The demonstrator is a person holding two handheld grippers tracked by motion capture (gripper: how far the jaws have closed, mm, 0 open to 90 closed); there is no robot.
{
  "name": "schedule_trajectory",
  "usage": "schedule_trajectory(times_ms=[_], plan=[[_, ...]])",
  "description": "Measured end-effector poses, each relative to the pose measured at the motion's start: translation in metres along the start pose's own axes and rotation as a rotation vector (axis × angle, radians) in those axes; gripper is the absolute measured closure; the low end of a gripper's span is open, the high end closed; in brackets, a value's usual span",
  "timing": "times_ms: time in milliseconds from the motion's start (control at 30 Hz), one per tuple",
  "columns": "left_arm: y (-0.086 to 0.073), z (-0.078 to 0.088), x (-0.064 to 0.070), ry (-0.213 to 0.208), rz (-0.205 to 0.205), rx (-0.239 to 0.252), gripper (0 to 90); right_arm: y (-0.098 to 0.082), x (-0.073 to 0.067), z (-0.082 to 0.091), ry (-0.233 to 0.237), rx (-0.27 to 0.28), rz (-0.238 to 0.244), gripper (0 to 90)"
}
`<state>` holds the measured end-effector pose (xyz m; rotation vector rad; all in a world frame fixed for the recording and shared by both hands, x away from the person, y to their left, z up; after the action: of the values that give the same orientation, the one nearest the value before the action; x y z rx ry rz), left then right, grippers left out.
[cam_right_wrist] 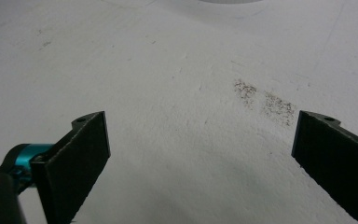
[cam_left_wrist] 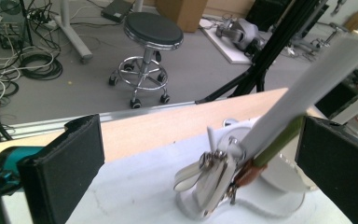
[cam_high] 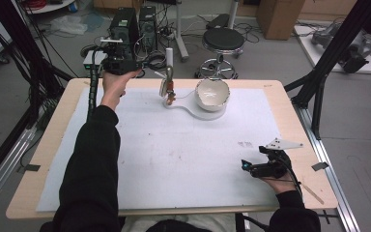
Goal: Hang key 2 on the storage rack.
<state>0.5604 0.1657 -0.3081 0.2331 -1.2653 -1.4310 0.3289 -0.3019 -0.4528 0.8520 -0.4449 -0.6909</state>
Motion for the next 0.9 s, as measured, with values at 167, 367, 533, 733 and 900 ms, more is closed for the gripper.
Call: schedule_trajectory(times_ms=[167,367,533,733,900], plan=[[-0.008,0.008,-0.005,-0.017,-0.002,-0.021,1.7,0.0,-0.001,0.0,0.003,-0.004,0.002,3.1],[-0.021,0.017,-0.005,-0.009,-0.055,-0.061,1.7,0.001,0.0,0.0,-0.001,-0.001,0.002,3.1],[-0.035,0.02,-0.005,-0.021,-0.067,-0.069,1.7,0.001,-0.001,-0.001,0.003,-0.006,-0.001,3.1],[-0.049,0.026,0.0,-0.027,-0.123,-0.097,1.7,0.001,0.0,-0.002,-0.001,-0.011,-0.005,3.1],[-0.059,0.041,-0.002,-0.037,-0.13,-0.108,1.7,0.002,0.0,-0.002,-0.002,-0.01,-0.009,2.5]])
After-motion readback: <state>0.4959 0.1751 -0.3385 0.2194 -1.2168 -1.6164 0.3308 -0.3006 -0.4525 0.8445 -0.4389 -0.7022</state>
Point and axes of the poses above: each handheld gripper's, and its own axes: z roughly backward along the jaws, y roughly out of its top, x roughly to its right, the point moved 4 cm from there along -z, roughly forward along the jaws, and after that the axes turned 13 degrees about z, right-handed, at the moved point
